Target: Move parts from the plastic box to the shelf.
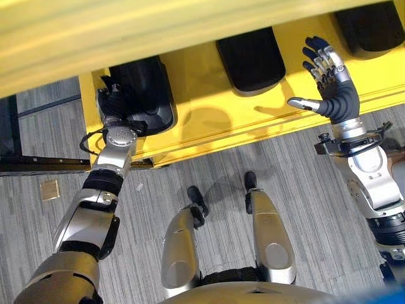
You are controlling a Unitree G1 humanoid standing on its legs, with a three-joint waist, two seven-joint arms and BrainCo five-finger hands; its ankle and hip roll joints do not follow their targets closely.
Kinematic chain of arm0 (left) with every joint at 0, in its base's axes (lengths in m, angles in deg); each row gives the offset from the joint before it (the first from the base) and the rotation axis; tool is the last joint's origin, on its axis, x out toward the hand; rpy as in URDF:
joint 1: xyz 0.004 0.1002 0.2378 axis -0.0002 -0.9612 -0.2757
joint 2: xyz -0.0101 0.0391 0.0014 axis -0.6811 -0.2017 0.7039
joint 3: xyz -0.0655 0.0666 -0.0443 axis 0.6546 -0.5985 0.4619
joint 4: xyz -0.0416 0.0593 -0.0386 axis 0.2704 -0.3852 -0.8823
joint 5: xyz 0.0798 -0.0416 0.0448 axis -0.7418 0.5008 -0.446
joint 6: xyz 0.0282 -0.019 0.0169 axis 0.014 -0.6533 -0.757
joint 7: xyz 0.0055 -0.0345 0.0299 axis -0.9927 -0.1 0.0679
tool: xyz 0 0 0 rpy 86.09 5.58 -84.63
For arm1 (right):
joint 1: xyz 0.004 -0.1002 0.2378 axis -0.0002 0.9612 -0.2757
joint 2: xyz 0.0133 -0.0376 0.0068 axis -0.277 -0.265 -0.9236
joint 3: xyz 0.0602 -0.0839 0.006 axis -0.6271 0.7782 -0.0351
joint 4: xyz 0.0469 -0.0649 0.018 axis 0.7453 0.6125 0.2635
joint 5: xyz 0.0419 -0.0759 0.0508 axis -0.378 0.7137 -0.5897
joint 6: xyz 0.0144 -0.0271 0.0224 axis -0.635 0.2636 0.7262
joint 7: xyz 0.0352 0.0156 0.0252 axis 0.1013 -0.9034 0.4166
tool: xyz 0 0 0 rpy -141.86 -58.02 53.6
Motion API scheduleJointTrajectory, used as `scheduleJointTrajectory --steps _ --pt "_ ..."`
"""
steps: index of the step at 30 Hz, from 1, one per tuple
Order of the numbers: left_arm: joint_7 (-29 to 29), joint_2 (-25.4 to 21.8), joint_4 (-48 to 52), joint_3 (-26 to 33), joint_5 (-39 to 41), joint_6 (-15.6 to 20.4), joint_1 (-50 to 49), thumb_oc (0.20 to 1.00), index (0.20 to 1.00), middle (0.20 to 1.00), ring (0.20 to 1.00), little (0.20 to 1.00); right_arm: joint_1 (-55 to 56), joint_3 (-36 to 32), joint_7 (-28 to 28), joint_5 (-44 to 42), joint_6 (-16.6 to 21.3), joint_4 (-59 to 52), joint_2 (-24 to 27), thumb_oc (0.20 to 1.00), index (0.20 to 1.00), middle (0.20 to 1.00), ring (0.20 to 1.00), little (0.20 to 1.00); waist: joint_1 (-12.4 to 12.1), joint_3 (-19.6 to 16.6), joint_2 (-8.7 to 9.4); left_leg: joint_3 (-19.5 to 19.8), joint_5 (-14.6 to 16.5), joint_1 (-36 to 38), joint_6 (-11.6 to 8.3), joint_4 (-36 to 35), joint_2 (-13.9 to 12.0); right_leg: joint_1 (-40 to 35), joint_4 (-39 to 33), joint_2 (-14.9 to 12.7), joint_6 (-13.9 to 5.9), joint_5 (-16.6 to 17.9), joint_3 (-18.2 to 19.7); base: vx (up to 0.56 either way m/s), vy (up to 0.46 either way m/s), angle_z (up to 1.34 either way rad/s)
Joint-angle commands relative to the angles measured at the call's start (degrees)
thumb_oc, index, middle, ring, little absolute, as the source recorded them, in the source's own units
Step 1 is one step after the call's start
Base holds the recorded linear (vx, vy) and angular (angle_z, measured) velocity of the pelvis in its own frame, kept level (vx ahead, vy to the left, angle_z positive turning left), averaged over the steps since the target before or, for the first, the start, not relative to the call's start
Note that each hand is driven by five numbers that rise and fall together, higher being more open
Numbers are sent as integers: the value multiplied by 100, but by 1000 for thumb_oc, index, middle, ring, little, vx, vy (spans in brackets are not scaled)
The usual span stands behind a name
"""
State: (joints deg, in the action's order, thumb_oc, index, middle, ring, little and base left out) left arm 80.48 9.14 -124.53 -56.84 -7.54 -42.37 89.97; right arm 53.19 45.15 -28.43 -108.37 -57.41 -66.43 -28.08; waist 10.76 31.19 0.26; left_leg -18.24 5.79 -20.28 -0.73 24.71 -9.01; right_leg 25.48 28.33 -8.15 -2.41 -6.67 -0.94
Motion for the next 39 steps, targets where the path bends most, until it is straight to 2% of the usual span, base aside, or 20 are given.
scheduleJointTrajectory --steps 1,7,12,18,24,31,34,39 --pt "58 -313 -188 48 -70 -21 49 200 200 200 200 200 -245 -218 -93 -146 118 -504 115 1000 1000 1000 1000 1000 133 -143 191 194 243 -109 -62 559 -131 -312 -476 -83 -135 293 76 -30 31 -1" --pt "182 -315 -424 61 3 -131 187 200 200 200 200 200 -323 -231 -137 -147 -32 -568 162 1000 1000 1000 1000 1000 237 -141 172 137 255 -177 -65 590 -155 -160 -408 -66 -107 298 132 -8 21 -1" --pt "312 -345 -739 262 621 -141 402 200 200 200 200 200 -396 -227 -195 -150 -154 -595 160 1000 1000 1000 1000 1000 318 -140 178 81 286 -224 -73 628 -183 -36 -345 -46 -91 287 184 -2 9 -2" --pt "409 -407 -799 242 611 -207 561 200 200 200 200 200 -433 -247 -189 -191 -241 -638 168 1000 1000 1000 1000 1000 350 -140 191 51 286 -262 -79 613 -183 42 -335 -19 -82 296 202 -4 3 -3" --pt "421 -519 -806 226 474 -224 585 200 200 200 200 200 -455 -177 -184 -268 -298 -655 162 1000 1000 1000 1000 1000 353 -140 193 46 308 -288 -69 631 -173 106 -287 15 -54 282 221 0 0 0" --pt "205 -593 -753 74 190 -410 662 200 200 200 200 200 -426 -175 -234 -268 -323 -618 154 1000 1000 1000 1000 1000 371 -140 184 49 345 -309 -52 657 -150 151 -257 41 -43 277 240 0 0 0" --pt "-66 -531 -790 -36 -50 -418 394 200 200 200 200 200 -336 -149 -258 -281 -236 -598 154 1000 1000 1000 1000 1000 380 -140 174 55 357 -283 -43 663 -134 137 -246 48 -46 275 246 0 0 0" --pt "-39 -561 -751 -114 -220 -416 205 200 200 200 200 200 -309 -152 -255 -260 -197 -585 174 1000 1000 1000 1000 1000 368 -140 151 43 340 -263 -42 631 -130 128 -275 41 -47 295 240 0 0 0"
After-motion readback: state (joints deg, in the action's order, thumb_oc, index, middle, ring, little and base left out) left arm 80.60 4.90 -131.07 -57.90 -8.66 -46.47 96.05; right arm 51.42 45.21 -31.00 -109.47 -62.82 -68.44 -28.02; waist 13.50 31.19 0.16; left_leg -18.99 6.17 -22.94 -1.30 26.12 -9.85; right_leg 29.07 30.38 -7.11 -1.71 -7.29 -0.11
